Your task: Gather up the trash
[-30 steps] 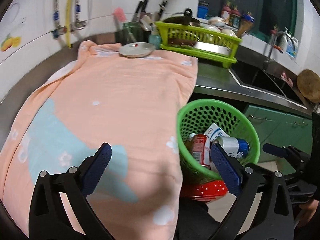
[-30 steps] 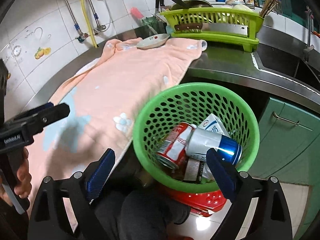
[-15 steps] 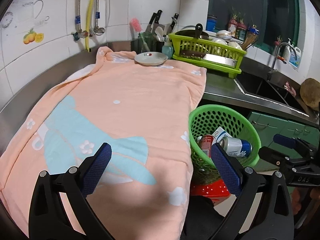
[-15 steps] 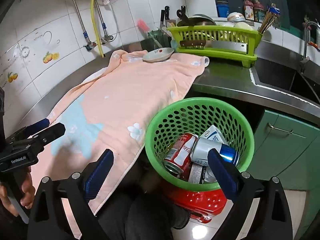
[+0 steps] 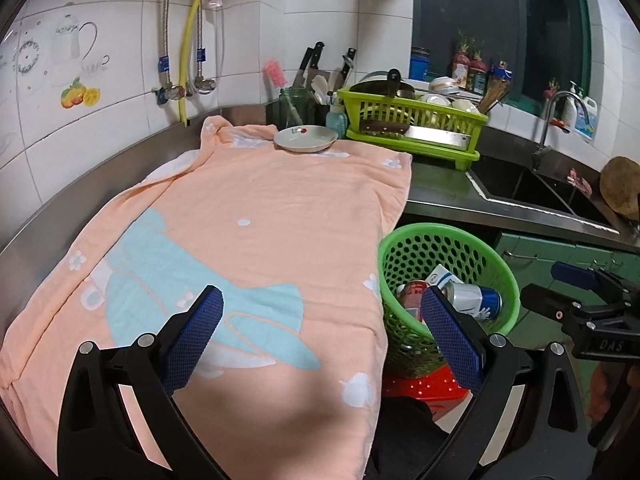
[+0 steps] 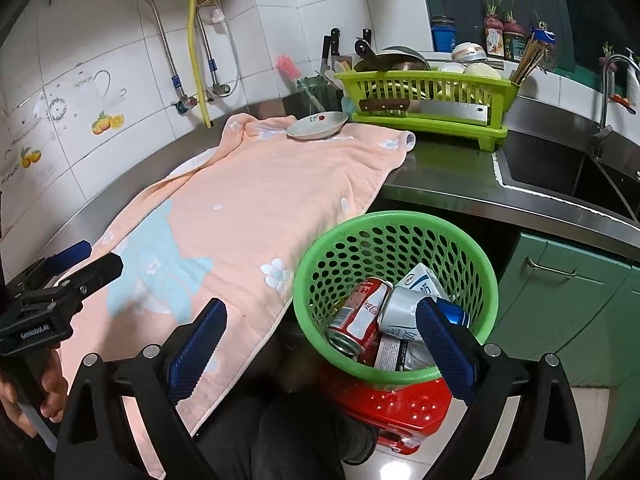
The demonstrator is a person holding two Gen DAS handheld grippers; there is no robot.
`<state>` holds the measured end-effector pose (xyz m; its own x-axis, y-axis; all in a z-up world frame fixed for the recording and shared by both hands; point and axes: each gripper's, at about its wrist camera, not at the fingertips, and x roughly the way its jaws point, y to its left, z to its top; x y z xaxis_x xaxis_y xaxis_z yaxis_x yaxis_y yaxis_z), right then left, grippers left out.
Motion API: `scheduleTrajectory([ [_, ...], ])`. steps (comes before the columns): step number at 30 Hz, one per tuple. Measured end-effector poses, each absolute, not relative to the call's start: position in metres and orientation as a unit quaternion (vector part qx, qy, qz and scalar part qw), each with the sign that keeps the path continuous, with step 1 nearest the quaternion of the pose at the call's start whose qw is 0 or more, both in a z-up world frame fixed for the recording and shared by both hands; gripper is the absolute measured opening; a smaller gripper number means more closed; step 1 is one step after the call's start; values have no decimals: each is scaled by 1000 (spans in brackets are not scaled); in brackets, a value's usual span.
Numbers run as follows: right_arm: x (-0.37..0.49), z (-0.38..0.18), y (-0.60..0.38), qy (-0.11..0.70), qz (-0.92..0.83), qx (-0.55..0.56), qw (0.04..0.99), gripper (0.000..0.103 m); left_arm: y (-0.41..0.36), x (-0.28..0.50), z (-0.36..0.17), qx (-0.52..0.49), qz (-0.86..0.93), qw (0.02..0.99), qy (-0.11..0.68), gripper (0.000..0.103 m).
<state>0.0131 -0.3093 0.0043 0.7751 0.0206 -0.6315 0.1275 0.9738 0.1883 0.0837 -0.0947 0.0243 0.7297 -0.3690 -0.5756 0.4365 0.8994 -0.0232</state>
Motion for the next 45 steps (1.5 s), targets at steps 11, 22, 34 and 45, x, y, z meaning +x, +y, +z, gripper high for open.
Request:
scheduleTrajectory([
  [11,10,9,-308,329,-27,112,937,92,-97,80,24,60,-218,927,299,98],
  [22,11,9,-305,329,-28,110,938,93,-98,81,24,61,-214,926,304,98],
  [34,12,11,-305,327,-23,108,939,93,-100,81,22,62,-213,926,307,98],
  [45,12,11,-304,328,-23,107,938,93,-100,81,20,63,-211,926,307,98],
])
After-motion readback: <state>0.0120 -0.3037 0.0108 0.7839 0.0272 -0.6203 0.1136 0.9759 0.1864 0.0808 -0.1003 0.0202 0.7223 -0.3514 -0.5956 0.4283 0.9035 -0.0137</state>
